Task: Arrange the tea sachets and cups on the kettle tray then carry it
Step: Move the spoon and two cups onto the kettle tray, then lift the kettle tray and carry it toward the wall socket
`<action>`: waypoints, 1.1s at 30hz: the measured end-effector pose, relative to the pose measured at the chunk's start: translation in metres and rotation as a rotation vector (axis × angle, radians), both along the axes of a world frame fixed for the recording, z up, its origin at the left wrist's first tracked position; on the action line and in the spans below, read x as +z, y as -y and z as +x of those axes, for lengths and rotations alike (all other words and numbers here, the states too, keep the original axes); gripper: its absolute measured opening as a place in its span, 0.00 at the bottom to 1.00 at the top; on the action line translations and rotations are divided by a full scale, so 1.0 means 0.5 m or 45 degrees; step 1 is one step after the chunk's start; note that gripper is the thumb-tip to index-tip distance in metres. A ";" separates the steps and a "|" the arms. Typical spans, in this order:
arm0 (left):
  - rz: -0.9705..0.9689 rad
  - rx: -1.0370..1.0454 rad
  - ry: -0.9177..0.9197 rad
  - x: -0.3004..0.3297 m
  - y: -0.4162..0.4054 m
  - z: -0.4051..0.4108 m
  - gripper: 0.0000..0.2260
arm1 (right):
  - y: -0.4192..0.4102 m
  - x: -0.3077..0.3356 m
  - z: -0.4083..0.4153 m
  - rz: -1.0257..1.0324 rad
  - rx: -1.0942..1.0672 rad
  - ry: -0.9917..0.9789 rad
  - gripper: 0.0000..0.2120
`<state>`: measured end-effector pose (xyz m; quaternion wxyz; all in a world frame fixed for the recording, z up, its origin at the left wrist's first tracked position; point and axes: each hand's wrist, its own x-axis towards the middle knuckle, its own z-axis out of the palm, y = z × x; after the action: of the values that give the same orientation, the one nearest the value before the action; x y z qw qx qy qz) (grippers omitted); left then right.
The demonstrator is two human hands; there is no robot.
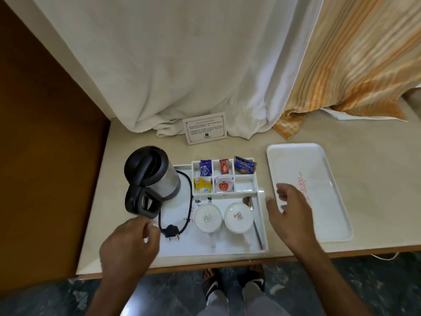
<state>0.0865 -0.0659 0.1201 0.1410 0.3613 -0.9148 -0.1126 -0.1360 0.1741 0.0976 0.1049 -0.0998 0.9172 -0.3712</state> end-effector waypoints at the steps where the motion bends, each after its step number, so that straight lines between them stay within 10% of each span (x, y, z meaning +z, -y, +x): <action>1: 0.047 0.107 0.065 -0.019 0.016 0.008 0.10 | 0.008 -0.023 -0.006 0.064 -0.006 0.095 0.19; 6: 0.409 0.549 -0.020 -0.125 0.081 -0.004 0.07 | 0.045 -0.112 -0.009 0.159 0.040 0.174 0.02; 16: 0.589 0.499 0.188 -0.220 0.165 -0.026 0.07 | 0.068 -0.165 0.007 0.239 -0.024 -0.049 0.07; 33: 0.610 0.987 -0.367 -0.081 0.035 0.160 0.14 | 0.069 -0.003 -0.020 -0.129 0.434 -0.204 0.12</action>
<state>0.1667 -0.0834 0.0796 0.2109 0.6790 -0.6318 -0.3086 -0.1459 0.1394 0.0960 0.0879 -0.2880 0.8726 -0.3845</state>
